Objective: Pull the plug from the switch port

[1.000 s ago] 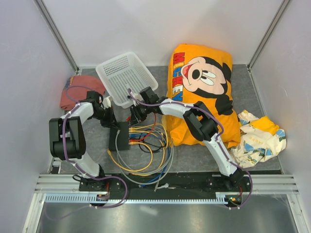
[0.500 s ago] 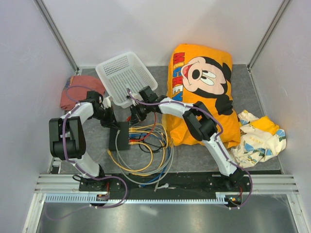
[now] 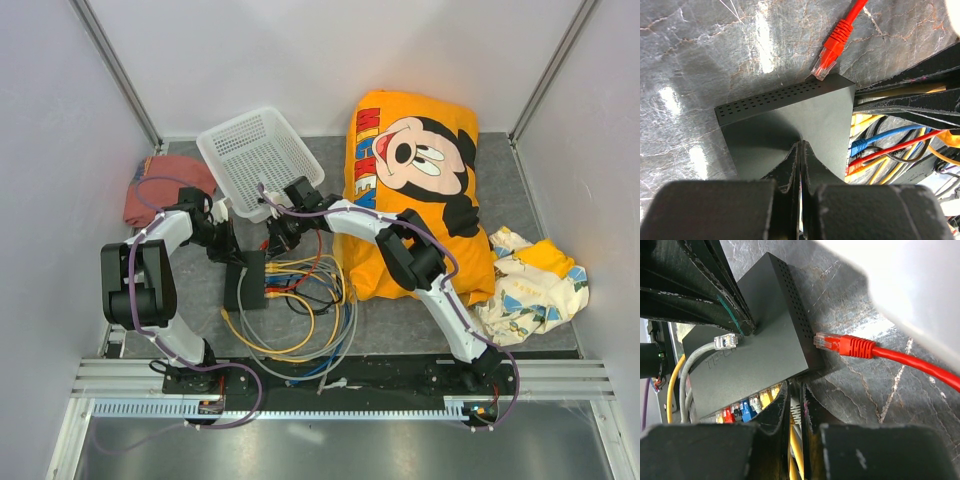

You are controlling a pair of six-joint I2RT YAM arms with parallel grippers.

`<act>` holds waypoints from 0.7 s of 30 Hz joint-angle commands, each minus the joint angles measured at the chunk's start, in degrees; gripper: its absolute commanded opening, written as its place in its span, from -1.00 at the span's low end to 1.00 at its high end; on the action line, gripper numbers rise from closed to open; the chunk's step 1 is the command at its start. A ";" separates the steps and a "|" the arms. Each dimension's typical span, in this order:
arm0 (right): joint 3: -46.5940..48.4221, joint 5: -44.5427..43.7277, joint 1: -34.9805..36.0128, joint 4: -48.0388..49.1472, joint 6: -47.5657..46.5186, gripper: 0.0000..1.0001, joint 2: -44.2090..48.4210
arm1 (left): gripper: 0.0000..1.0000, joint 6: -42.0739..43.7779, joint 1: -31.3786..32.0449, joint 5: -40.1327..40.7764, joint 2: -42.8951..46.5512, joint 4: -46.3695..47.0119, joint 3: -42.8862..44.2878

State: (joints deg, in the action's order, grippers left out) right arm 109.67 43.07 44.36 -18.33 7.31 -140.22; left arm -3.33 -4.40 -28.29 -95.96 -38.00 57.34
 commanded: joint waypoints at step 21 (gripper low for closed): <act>0.46 1.42 -1.29 -9.01 1.12 -0.74 -8.84 | -0.97 0.61 0.54 6.06 -2.65 3.81 -0.65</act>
State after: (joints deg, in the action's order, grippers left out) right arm 114.52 47.64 43.53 -22.76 4.34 -143.65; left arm -3.33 -4.40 -28.29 -96.01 -38.02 57.39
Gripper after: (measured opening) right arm 0.182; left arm 0.022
